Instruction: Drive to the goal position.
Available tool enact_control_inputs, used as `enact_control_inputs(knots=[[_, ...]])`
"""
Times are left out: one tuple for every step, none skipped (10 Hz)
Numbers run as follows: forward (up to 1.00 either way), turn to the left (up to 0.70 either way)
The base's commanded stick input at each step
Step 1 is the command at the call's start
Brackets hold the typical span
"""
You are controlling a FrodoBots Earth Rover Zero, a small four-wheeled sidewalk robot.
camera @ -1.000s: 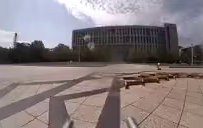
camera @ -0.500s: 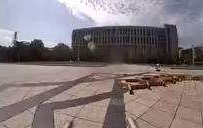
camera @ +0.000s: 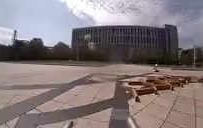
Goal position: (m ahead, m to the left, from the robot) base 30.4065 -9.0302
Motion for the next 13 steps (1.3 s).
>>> enact_control_inputs(knots=[[0.70, 0.00], [0.70, 0.00], [0.70, 0.00], [0.70, 0.00], [0.70, 0.00], [0.70, 0.00], [0.70, 0.00], [0.70, 0.00], [0.70, 0.00], [0.70, 0.00], [0.70, 0.00], [0.70, 0.00], [0.70, 0.00]])
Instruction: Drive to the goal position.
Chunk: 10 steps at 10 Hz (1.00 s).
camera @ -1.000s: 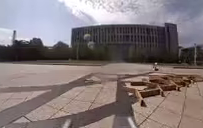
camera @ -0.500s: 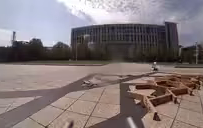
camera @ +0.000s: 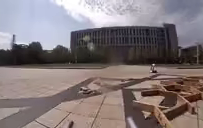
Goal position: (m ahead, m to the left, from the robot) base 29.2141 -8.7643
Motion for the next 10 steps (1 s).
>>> enact_control_inputs(knots=[[0.70, 0.00], [0.70, 0.00], [0.70, 0.00], [0.70, 0.00], [0.70, 0.00], [0.70, 0.05], [0.70, 0.03], [0.70, -0.01], [0.70, -0.07], [0.70, -0.35]])
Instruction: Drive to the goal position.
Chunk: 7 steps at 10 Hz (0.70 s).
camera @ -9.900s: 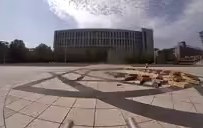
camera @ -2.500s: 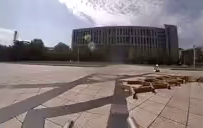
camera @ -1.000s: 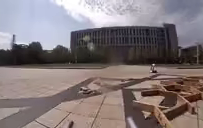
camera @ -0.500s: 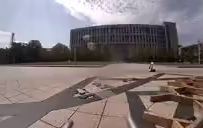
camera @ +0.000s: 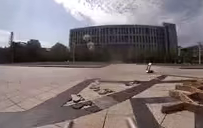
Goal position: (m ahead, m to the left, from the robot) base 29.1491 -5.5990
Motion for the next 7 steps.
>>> enact_control_inputs(knots=[[0.70, -0.34], [0.70, -0.34], [0.70, -0.34], [0.70, -0.34], [0.70, -0.34], [0.70, -0.35], [0.70, -0.21]])
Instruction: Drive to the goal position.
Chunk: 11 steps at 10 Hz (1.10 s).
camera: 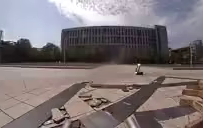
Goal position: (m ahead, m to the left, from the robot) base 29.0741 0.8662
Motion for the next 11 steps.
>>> enact_control_inputs(knots=[[0.70, -0.08], [0.70, 0.00], [0.70, 0.00], [0.70, 0.00], [0.70, 0.00], [0.70, 0.00], [0.70, 0.00], [0.70, 0.00], [0.70, 0.06], [0.70, 0.17], [0.70, 0.20]])
